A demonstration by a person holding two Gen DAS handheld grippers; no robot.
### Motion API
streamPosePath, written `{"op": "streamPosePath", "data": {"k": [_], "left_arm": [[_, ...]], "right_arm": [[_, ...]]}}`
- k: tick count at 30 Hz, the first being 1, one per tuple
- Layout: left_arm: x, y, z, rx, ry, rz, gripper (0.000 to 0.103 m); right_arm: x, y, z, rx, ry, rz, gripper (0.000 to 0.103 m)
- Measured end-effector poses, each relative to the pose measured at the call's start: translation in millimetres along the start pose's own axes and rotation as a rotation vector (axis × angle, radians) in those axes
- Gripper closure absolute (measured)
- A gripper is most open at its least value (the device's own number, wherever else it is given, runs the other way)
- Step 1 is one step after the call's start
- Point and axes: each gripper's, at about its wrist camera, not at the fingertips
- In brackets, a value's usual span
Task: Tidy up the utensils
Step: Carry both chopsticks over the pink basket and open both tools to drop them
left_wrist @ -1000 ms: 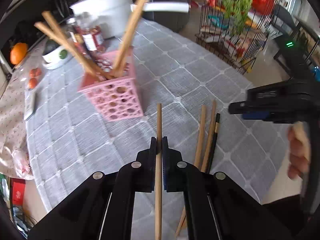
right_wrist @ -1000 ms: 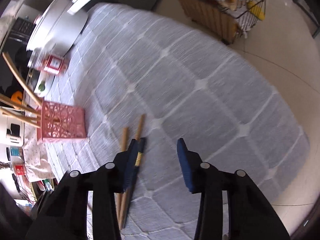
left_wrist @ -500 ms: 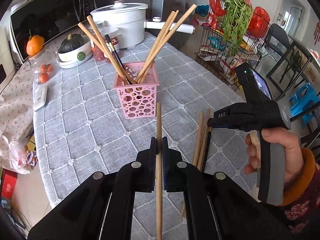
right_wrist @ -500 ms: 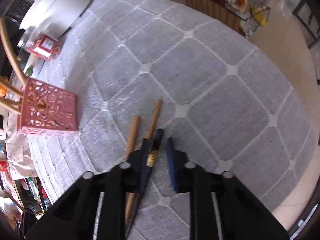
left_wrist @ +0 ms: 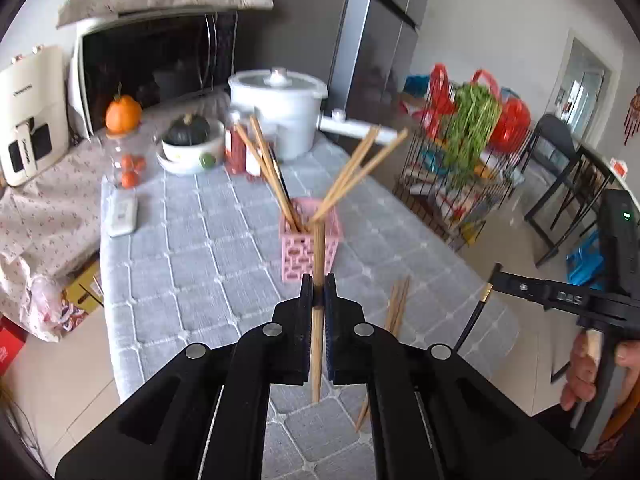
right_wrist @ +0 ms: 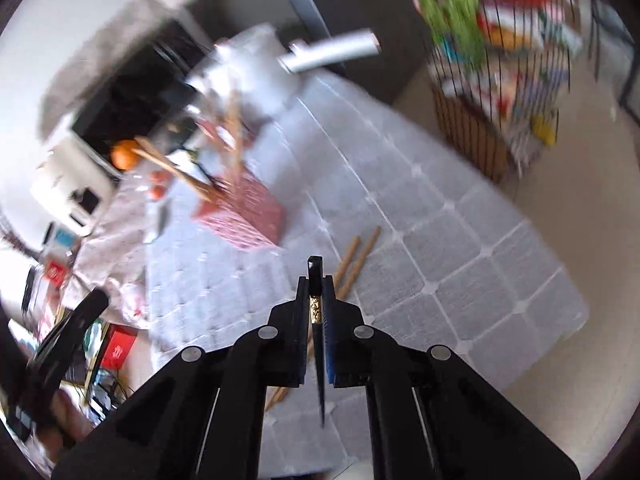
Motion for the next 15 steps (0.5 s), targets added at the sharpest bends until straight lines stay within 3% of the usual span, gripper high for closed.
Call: {"op": "streamPosePath", "data": {"k": [7,10,12,14,15], "left_arm": [[51.5,-9.2,41.7,0.017,-0.136,-0.007,0.098],[71.1,-10.3,53.3,0.014,-0.178,-0.003,0.099],[73.8,-10.4,58.9,0.005,-0.199,-0.001,0.098],[70.2,-9.1,61.9,-0.008,-0.213,0.012,0.098],[67.3,-8.5,60.9,-0.019,-0.213,0.019,0.098]], "right_arm": [[47.7,41.4,78.4,0.055,-0.182,0.075,0.103],[63.3,46.7,87.7,0.067,-0.191,0.069,0.103],[73.8,39.3,78.4,0.03,-0.145,0.059,0.101],[78.8,26.7,50.2,-0.046,-0.069,0.048,0.071],[80.1,8.9,23.8,-0.104,-0.022,-0.008,0.037]]}}
Point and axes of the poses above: each gripper's, at about its wrist camera, not at the fingertips, and z roughly against the way its jaws point, y to its left, x to its top, and after that the axes turned 3 degrees about y, right-handed
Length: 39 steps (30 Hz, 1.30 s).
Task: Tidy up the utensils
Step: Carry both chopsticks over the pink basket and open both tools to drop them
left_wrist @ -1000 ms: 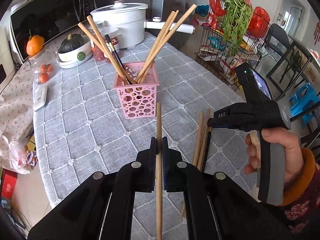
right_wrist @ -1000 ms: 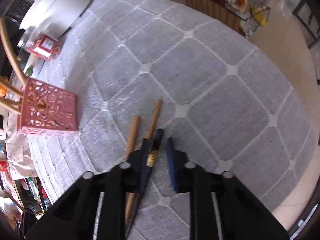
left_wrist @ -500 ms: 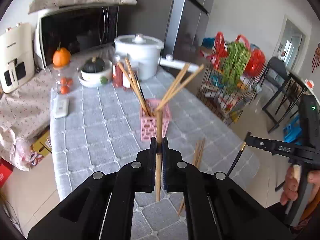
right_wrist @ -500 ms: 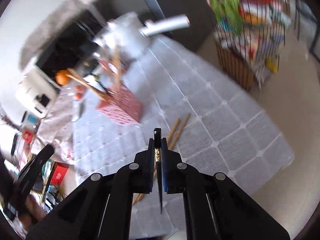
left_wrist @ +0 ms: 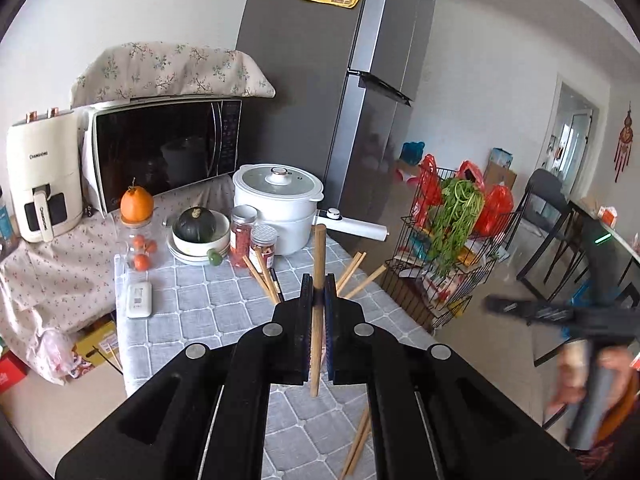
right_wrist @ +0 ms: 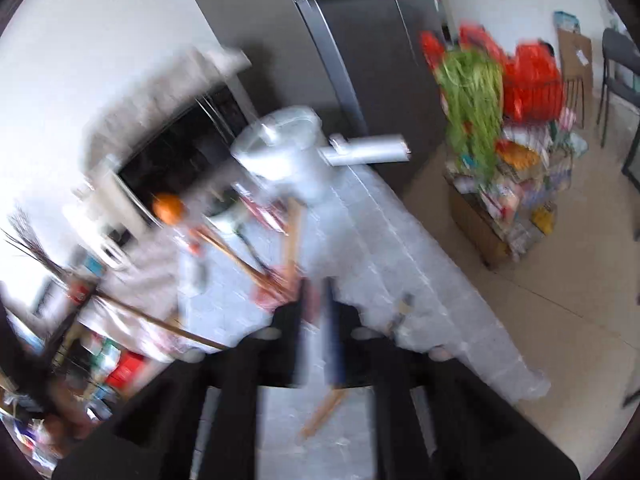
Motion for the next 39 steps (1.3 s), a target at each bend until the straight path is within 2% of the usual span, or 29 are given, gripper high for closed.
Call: {"op": "streamPosePath", "data": {"k": [1,2,4,5,10,13,14,16,17,18,19,21,24,28,33,36,39], "left_arm": [[-3.5,1.0,-0.9,-0.011,0.004,0.008,0.098],[-8.2,1.5,-2.9,-0.017,0.011,0.015,0.098],[-14.1,3.4,-7.4,-0.023,0.026,0.02,0.098],[-17.1,3.9,-9.3,-0.025,0.032,0.022,0.098],[-28.0,13.0,-23.7,-0.029,0.063,0.032,0.098],[-29.7,17.2,-30.1,-0.023,0.072,0.03,0.098],[-30.8,17.6,-30.4,-0.024,0.073,0.029,0.098],[-31.1,18.5,-31.2,-0.017,0.07,0.023,0.098],[-31.1,19.1,-30.8,-0.012,0.068,0.021,0.098],[-31.3,19.0,-30.4,-0.007,0.065,0.019,0.098],[-30.9,20.1,-30.3,-0.005,0.064,0.022,0.098],[-30.2,21.9,-29.1,-0.002,0.063,0.03,0.098],[-29.4,24.4,-27.0,-0.002,0.062,0.044,0.098],[-25.4,25.3,-22.7,-0.005,0.056,0.064,0.098],[-13.5,23.1,-19.1,-0.009,0.044,0.089,0.098],[3.1,16.8,-18.9,0.005,0.019,0.088,0.098],[22.9,10.8,-21.0,0.012,-0.009,0.086,0.098]], "right_arm": [[0.1,-17.2,-32.5,-0.062,0.056,-0.048,0.032],[0.6,-29.4,-60.9,-0.105,0.109,-0.068,0.032],[2.3,-56.0,-123.4,-0.164,0.22,-0.125,0.042],[2.5,-63.7,-143.3,-0.173,0.254,-0.149,0.043],[13.1,-68.4,-225.6,-0.275,0.312,-0.173,0.045],[12.9,-65.3,-255.8,-0.302,0.358,-0.178,0.045],[12.1,-61.7,-261.8,-0.333,0.34,-0.162,0.041],[10.4,-50.1,-266.7,-0.369,0.317,-0.095,0.054],[9.0,-48.3,-265.7,-0.349,0.315,-0.081,0.063],[7.4,-46.6,-265.1,-0.339,0.33,-0.066,0.095],[5.3,-47.9,-263.4,-0.326,0.337,-0.074,0.095],[-2.7,-55.7,-249.6,-0.275,0.331,-0.111,0.096],[-11.6,-53.8,-206.3,-0.188,0.253,-0.087,0.096],[-24.9,-37.0,-104.3,-0.066,0.126,0.001,0.096],[-20.5,-6.2,2.5,0.021,-0.034,0.096,0.096],[-9.1,15.4,45.3,0.072,-0.105,0.127,0.096],[3.3,37.3,69.9,0.105,-0.159,0.155,0.096]]}}
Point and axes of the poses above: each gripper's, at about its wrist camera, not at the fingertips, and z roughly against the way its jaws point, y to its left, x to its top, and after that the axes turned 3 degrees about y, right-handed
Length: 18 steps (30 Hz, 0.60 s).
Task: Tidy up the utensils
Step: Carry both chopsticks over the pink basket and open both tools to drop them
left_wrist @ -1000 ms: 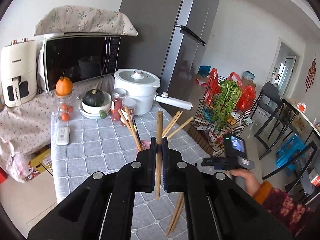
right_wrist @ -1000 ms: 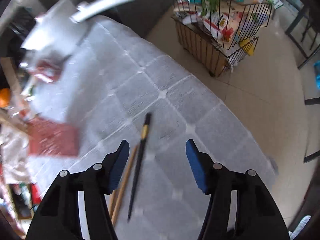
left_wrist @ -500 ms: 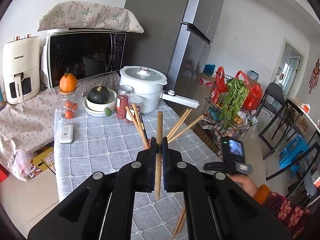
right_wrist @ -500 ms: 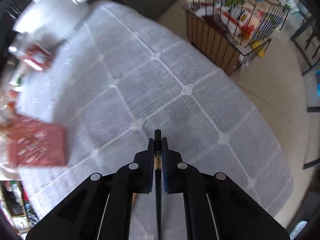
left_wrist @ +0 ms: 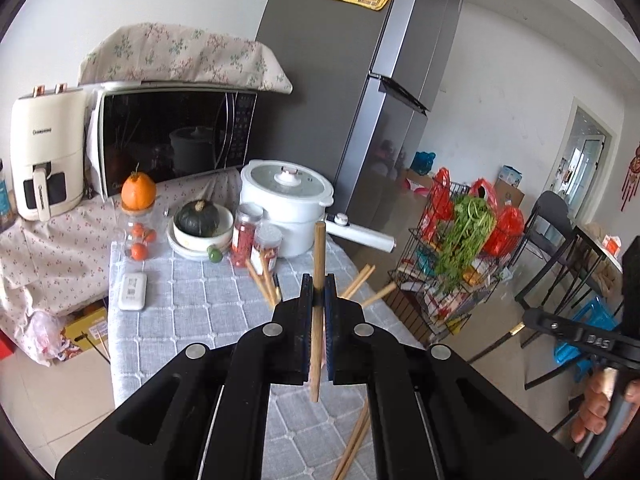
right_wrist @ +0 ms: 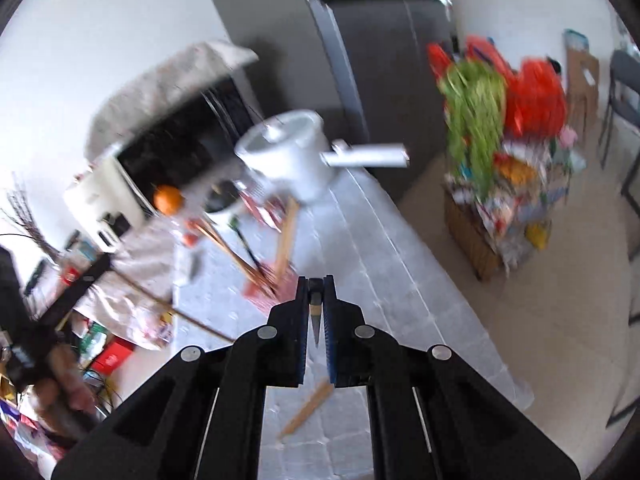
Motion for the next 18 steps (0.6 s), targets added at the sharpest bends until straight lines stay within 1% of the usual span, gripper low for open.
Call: {"op": "streamPosePath", "data": {"k": [1,4,5,9,12,14,15,17,18], "left_arm": [[5.3,-2.4,-1.2,0.002,-0.009,-0.001,0.098],[24.0,-9.6,-11.0,0.017,-0.036,-0.006,0.099],[28.2,-10.5,-15.2,0.019,-0.039,-0.004,0.098],[38.4,-8.7,-43.1,0.033,-0.025,0.01,0.099],[35.6,-2.6,-67.6,0.047,0.011,0.028,0.098],[28.7,2.8,-91.4,0.051,0.062,0.035,0.097],[24.9,6.6,-98.5,0.062,0.079,0.046,0.091],[16.7,20.7,-98.9,0.062,0.077,0.095,0.088],[13.8,27.7,-93.6,0.059,0.052,0.116,0.087]], "right_arm": [[9.8,8.2,4.4,0.008,-0.026,0.009,0.096],[31.5,24.7,6.4,0.037,-0.056,0.012,0.096],[33.4,28.0,7.4,0.043,-0.059,0.011,0.096],[48.3,37.5,-9.9,0.063,-0.056,0.008,0.096],[53.3,40.7,-32.1,0.065,-0.055,0.004,0.096],[54.4,40.6,-49.5,0.072,-0.036,-0.012,0.096],[53.3,40.3,-56.2,0.072,-0.03,-0.02,0.096],[52.9,39.3,-70.0,0.079,-0.022,-0.033,0.096],[52.7,39.7,-75.7,0.073,-0.025,-0.032,0.096]]}}
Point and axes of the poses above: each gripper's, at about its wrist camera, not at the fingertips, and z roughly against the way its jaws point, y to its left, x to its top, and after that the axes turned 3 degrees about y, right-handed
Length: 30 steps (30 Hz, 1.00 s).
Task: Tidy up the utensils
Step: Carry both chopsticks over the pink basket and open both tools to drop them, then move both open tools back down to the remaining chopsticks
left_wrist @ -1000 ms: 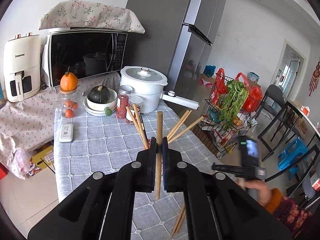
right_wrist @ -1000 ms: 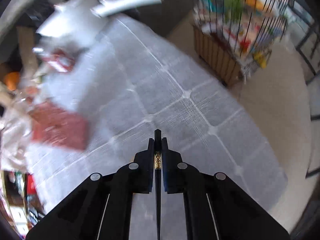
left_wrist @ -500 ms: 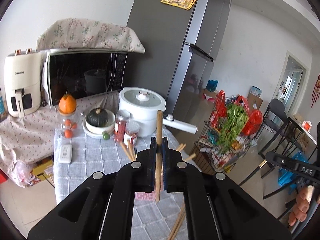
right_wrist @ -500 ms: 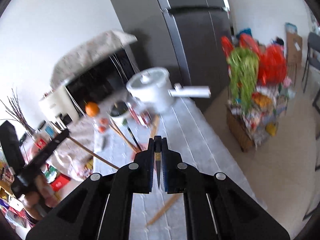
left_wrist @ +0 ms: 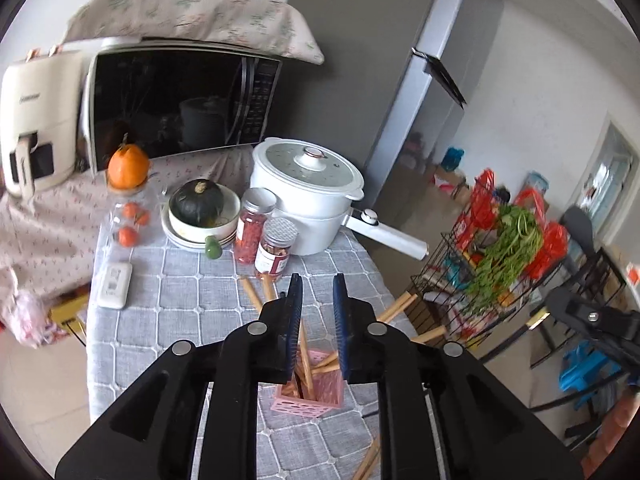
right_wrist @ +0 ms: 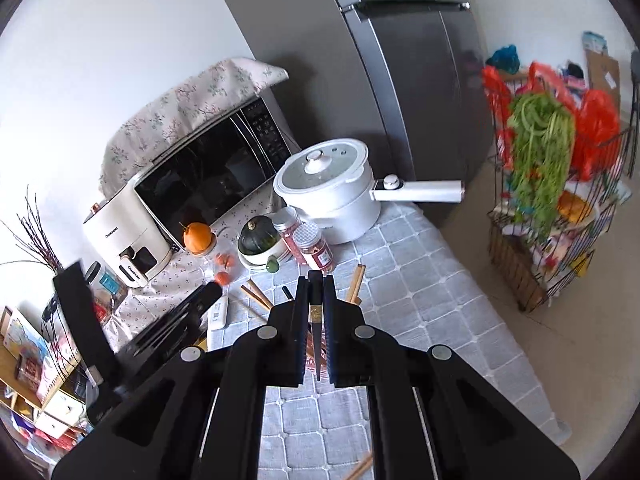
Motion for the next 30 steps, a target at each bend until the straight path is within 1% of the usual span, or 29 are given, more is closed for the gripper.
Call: {"op": "streamPosePath", "data": {"k": [4,7,9,13,17,19,20,21,23,24,27,29,30], "left_arm": [[-6.3,20.5,34.1,0.006,-0.089,0.027,0.082],[-9.7,28.6,51.8,-0.001,-0.119,0.049,0.079],[-9.3,30.2,55.9,0.012,-0.116,0.049,0.077],[-8.1,31.3,56.4,0.012,-0.111,0.038,0.075],[-11.5,32.4,44.9,0.024,-0.073,0.036,0.075],[-14.4,31.2,39.0,0.043,-0.053,0.033,0.075],[-15.8,30.2,37.2,0.046,-0.046,0.029,0.074],[-17.2,28.1,35.4,0.049,-0.039,0.021,0.073],[-19.6,25.5,34.9,0.056,-0.038,0.008,0.069],[-20.7,23.6,35.4,0.06,-0.041,0.001,0.068],[-24.6,16.7,38.0,0.074,-0.051,-0.026,0.062],[-27.7,11.0,39.9,0.077,-0.054,-0.04,0.059],[-30.2,7.1,41.0,0.079,-0.055,-0.051,0.056]], "right_arm": [[0.4,2.7,-15.0,-0.01,-0.002,0.008,0.096],[2.5,5.3,-22.6,-0.009,0.002,0.005,0.096],[4.3,8.8,-28.3,-0.014,0.002,0.008,0.096],[6.1,12.9,-43.8,-0.034,0.01,0.011,0.096],[3.8,10.7,-66.1,-0.047,0.011,-0.001,0.094],[2.8,7.2,-74.3,-0.046,0.011,-0.028,0.085],[2.2,5.2,-76.8,-0.033,0.015,-0.048,0.081],[1.5,4.2,-76.5,-0.019,0.013,-0.056,0.074],[-1.8,5.1,-70.9,-0.021,-0.001,-0.047,0.073],[-4.4,6.1,-66.4,-0.033,-0.012,-0.036,0.07],[-12.7,5.8,-53.2,-0.059,-0.044,-0.016,0.069],[-20.2,3.7,-45.1,-0.084,-0.058,-0.008,0.062],[-23.6,1.5,-41.9,-0.092,-0.063,-0.009,0.057]]}}
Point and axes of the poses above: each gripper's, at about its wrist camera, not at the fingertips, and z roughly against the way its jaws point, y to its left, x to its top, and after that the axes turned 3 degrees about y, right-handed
